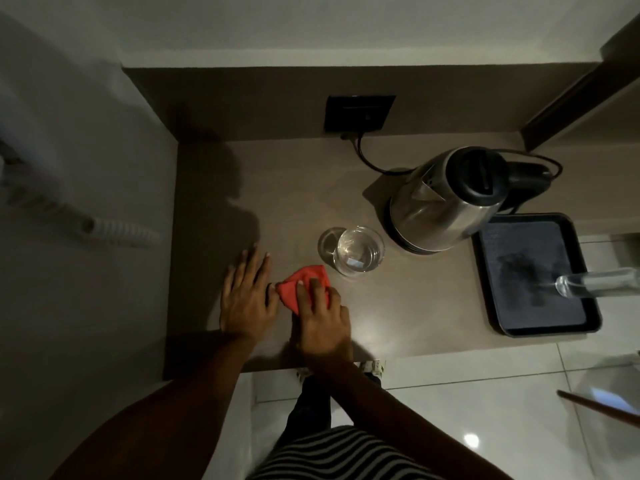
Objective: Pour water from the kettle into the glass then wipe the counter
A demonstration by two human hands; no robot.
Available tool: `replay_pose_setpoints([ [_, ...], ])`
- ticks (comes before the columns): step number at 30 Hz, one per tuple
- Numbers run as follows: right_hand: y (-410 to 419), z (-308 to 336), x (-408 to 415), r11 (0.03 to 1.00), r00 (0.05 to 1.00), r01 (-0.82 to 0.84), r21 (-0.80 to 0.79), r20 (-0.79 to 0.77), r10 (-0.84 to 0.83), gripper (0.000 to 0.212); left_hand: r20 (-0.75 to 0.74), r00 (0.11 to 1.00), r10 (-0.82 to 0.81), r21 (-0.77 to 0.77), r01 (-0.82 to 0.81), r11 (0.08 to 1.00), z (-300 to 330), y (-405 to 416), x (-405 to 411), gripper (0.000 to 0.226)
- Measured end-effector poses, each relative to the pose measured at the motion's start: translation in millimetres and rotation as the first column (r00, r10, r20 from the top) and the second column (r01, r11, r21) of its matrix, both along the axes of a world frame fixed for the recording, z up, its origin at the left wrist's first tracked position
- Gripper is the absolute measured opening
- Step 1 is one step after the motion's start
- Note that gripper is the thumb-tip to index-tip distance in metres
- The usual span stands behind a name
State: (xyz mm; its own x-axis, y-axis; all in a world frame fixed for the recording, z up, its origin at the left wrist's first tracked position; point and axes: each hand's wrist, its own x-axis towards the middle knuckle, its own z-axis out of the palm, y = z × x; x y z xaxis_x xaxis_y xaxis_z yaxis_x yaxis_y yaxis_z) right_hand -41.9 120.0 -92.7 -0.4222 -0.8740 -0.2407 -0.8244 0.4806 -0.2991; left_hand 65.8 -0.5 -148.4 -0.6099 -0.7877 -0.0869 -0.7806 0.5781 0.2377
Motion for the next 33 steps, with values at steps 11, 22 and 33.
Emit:
replay_pose_setpoints([
  [11, 116.6, 10.2, -132.4, 0.993, 0.984, -0.058, 0.104, -0.163, 0.074, 0.084, 0.019, 0.999, 0.028, 0.002, -0.029, 1.000, 0.8, -0.7, -1.3, 0.066],
  [22, 177.2, 28.5, -257.1, 0.940, 0.919, 0.342, -0.007, -0.208, -0.336, 0.094, 0.094, 0.995, 0.017, 0.004, -0.017, 1.000, 2.0, 1.1, -3.3, 0.071],
  [33, 189.1, 15.2, -287.9, 0.889, 0.910, 0.408, 0.211, -0.012, -0.415, 0.091, 0.165, 0.986, -0.029, 0.109, 0.011, 0.994, 7.4, -0.3, -8.8, 0.072],
])
